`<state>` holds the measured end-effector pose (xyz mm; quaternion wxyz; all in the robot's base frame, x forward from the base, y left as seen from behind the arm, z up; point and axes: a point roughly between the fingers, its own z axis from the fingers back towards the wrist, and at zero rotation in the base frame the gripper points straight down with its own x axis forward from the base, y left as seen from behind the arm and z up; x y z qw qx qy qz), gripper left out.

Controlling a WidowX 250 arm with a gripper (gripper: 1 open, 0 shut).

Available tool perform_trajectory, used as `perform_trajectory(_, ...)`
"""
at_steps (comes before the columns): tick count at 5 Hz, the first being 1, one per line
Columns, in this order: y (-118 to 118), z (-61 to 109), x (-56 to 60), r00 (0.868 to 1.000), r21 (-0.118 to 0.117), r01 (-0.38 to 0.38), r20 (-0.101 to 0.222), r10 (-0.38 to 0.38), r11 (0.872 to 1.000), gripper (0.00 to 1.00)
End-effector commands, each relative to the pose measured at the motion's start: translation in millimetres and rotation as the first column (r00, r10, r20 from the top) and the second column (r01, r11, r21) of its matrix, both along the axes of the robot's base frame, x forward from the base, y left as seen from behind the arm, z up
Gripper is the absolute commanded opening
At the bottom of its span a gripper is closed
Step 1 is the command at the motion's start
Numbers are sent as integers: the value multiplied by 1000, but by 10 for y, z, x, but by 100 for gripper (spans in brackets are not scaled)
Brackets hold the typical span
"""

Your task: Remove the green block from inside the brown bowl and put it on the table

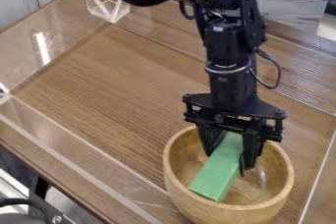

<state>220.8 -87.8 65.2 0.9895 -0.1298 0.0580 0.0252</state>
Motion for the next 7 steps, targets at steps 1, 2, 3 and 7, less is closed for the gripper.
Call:
perform_trajectory(1,5,199,107,997,-22,10,71,-8,1000,0)
perform_trajectory(2,23,221,110,997,-29,15,73,-13,999,0)
perform_trajectory(3,44,245,113,997,-36,20,75,-18,999,0)
perform_trajectory(7,201,454,128,996,-64,28,85,-22,998,0)
